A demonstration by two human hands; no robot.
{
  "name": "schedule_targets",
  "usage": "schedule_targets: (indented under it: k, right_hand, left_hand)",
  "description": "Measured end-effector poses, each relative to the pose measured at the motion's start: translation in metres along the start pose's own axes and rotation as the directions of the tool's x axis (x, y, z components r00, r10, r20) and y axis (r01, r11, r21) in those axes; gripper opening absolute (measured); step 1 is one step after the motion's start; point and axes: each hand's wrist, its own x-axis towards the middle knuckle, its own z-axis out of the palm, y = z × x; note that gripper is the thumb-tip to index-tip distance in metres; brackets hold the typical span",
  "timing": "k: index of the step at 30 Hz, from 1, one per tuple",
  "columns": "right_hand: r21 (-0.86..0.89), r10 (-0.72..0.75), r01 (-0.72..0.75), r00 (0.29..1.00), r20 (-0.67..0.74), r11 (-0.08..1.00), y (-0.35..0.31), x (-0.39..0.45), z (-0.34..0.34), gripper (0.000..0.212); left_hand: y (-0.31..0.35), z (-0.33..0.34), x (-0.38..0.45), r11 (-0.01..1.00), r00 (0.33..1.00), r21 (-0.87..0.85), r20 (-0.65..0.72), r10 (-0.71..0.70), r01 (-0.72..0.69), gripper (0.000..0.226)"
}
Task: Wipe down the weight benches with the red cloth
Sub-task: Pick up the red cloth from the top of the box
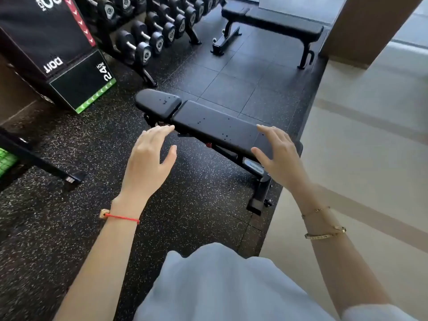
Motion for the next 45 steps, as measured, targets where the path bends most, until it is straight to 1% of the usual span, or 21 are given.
schedule_targets:
  k: [2,5,11,19,24,30,37,40,45]
  right_hand:
    - [0.003,-0.005,0.005,1.000,0.011,1.000,0.002,0.000,0.003,0.054]
    - [-0.002,0.001,-0.001,0.999,0.045,1.000,0.006,-0.002,0.010,0.053]
    - [0.011,-0.019,0.018,0.995,0.103,1.000,0.011,0.007,0.027,0.053]
    - [0.037,-0.105,0.099,0.964,0.246,0.994,-0.011,0.059,0.070,0.050]
    - [0.055,-0.171,0.162,0.934,0.314,0.985,-0.036,0.124,0.117,0.049]
    - [0.099,-0.236,0.214,0.897,0.374,0.972,-0.104,0.219,0.190,0.049]
    - [0.157,-0.321,0.282,0.871,0.372,0.946,-0.196,0.338,0.276,0.049]
    - [0.165,-0.345,0.305,0.862,0.371,0.938,-0.221,0.383,0.302,0.048]
    - [0.187,-0.352,0.301,0.847,0.399,0.935,-0.249,0.455,0.343,0.047]
  left_hand:
    - [-0.001,0.000,-0.003,1.000,1.000,-0.016,-0.015,-0.027,0.026,0.043]
    - [-0.002,0.005,-0.012,0.996,0.996,-0.017,0.000,-0.085,0.085,0.043]
    - [-0.011,0.012,-0.027,0.988,0.988,0.003,-0.019,-0.153,0.153,0.042]
    - [-0.054,0.013,-0.032,0.951,0.950,0.031,-0.070,-0.304,0.307,0.039]
    - [-0.105,0.007,-0.015,0.911,0.906,0.031,-0.120,-0.406,0.412,0.038]
    - [-0.189,-0.033,0.029,0.867,0.860,0.041,-0.158,-0.485,0.496,0.039]
    - [-0.303,-0.088,0.103,0.846,0.842,0.083,-0.190,-0.505,0.526,0.039]
    - [-0.344,-0.102,0.135,0.839,0.833,0.074,-0.196,-0.518,0.539,0.039]
    - [-0.412,-0.114,0.192,0.829,0.821,0.070,-0.208,-0.532,0.555,0.038]
